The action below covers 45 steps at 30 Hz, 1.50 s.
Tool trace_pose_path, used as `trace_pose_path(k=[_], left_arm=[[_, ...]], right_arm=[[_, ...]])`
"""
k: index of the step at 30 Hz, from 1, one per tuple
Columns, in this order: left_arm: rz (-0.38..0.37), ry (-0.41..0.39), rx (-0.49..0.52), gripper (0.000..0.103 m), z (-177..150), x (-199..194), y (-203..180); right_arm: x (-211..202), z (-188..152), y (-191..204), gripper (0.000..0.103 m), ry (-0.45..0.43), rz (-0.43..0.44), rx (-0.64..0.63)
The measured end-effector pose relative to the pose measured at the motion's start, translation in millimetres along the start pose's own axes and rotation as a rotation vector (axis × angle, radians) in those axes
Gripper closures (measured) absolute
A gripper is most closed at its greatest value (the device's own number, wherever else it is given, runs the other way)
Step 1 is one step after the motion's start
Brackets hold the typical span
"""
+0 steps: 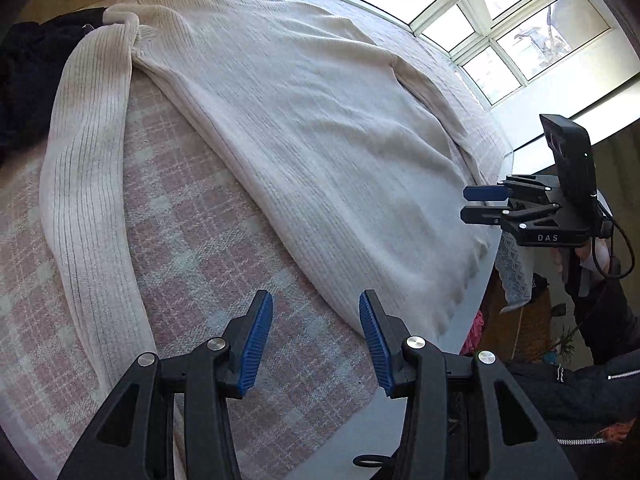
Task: Fold clothes
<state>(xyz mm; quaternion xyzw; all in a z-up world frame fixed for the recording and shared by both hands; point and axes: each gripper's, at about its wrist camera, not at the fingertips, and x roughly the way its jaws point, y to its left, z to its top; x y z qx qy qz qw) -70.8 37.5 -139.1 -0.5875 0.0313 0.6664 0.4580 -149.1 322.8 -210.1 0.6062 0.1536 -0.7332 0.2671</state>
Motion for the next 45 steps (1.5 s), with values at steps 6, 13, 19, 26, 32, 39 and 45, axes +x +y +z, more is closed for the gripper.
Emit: trace_pose_path(k=[6, 13, 19, 26, 32, 39, 45], left_arm=[[-0.014, -0.032, -0.012, 0.060, -13.3, -13.0, 6.3], [-0.042, -0.038, -0.007, 0.059, -35.3, -18.4, 7.5], [-0.084, -0.032, 0.031, 0.059, -38.8, -15.9, -0.3], [-0.087, -0.038, 0.060, 0.059, -40.8, -27.3, -2.1], [-0.098, -0.029, 0.072, 0.058, -44.8, -30.2, -2.3], [-0.116, -0.034, 0.092, 0.058, -45.7, -32.4, -8.3], [-0.113, -0.036, 0.088, 0.058, -45.7, -32.2, -8.6]], right_arm=[[24.7, -6.8, 111.0, 0.057, 0.058, 0.041, -0.264], [35.1, -40.2, 153.7, 0.057, 0.113, -0.028, -0.389], [55.9, -38.9, 154.6, 0.057, 0.137, -0.107, -0.385], [71.0, -19.4, 164.9, 0.057, 0.116, -0.112, -0.356], [71.0, -16.4, 190.5, 0.057, 0.104, -0.120, -0.388], [91.7, 7.1, 195.7, 0.058, 0.104, -0.149, -0.386], [95.2, 29.4, 196.8, 0.085, 0.065, -0.098, -0.357]])
